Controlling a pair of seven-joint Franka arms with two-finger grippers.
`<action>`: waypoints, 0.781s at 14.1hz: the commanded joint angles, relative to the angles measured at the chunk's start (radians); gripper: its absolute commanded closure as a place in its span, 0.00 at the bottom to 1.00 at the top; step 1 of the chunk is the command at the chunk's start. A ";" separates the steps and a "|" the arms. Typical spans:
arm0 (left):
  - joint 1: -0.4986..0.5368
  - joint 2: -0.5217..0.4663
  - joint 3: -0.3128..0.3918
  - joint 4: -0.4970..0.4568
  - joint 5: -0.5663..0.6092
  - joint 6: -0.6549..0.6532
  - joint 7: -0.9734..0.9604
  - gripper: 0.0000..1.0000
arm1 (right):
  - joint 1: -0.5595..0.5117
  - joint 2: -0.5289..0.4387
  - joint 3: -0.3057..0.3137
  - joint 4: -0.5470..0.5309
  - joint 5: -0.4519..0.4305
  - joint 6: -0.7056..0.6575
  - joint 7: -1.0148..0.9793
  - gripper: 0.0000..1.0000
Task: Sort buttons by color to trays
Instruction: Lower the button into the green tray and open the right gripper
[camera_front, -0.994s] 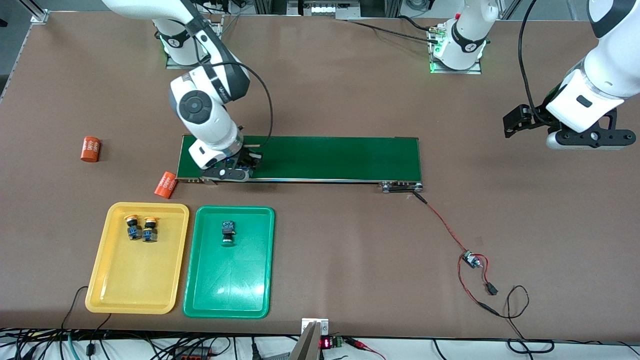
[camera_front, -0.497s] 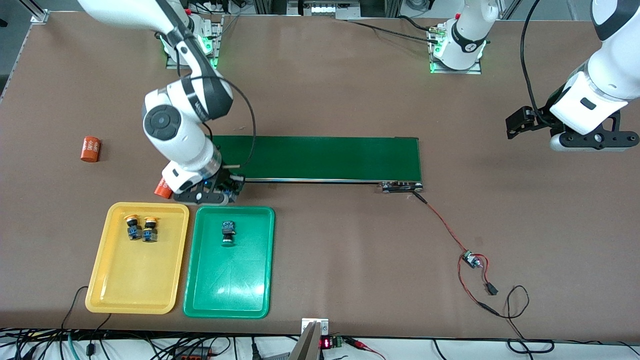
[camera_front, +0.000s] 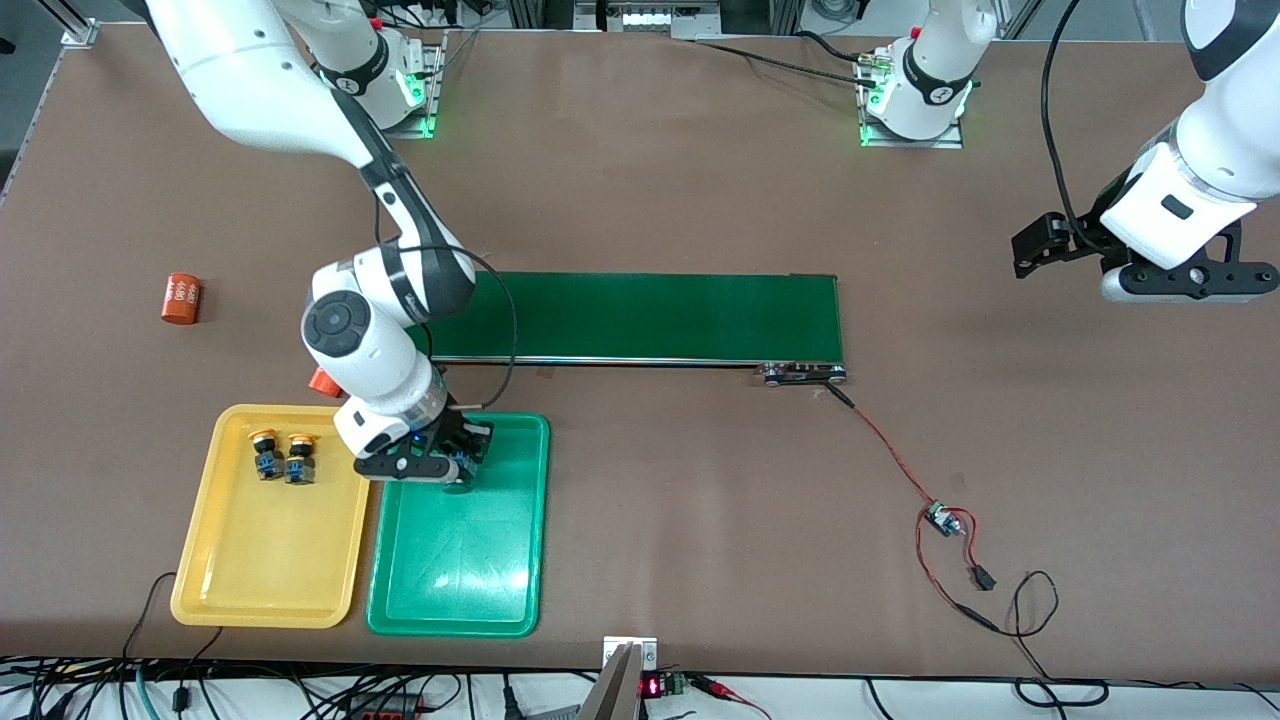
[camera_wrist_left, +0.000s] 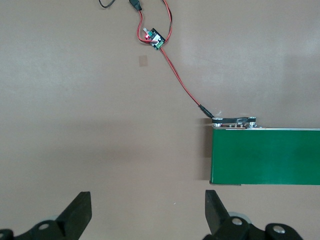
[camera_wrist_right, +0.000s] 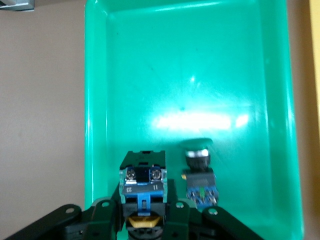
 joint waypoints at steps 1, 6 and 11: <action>0.000 0.013 -0.001 0.027 0.002 -0.005 -0.001 0.00 | 0.040 0.077 -0.032 0.103 -0.010 0.012 -0.005 0.99; 0.000 0.013 -0.009 0.027 0.002 -0.007 -0.003 0.00 | 0.067 0.143 -0.057 0.114 -0.010 0.119 0.003 0.98; -0.004 0.014 -0.010 0.036 0.003 -0.012 -0.021 0.00 | 0.083 0.149 -0.077 0.118 -0.004 0.130 0.003 0.09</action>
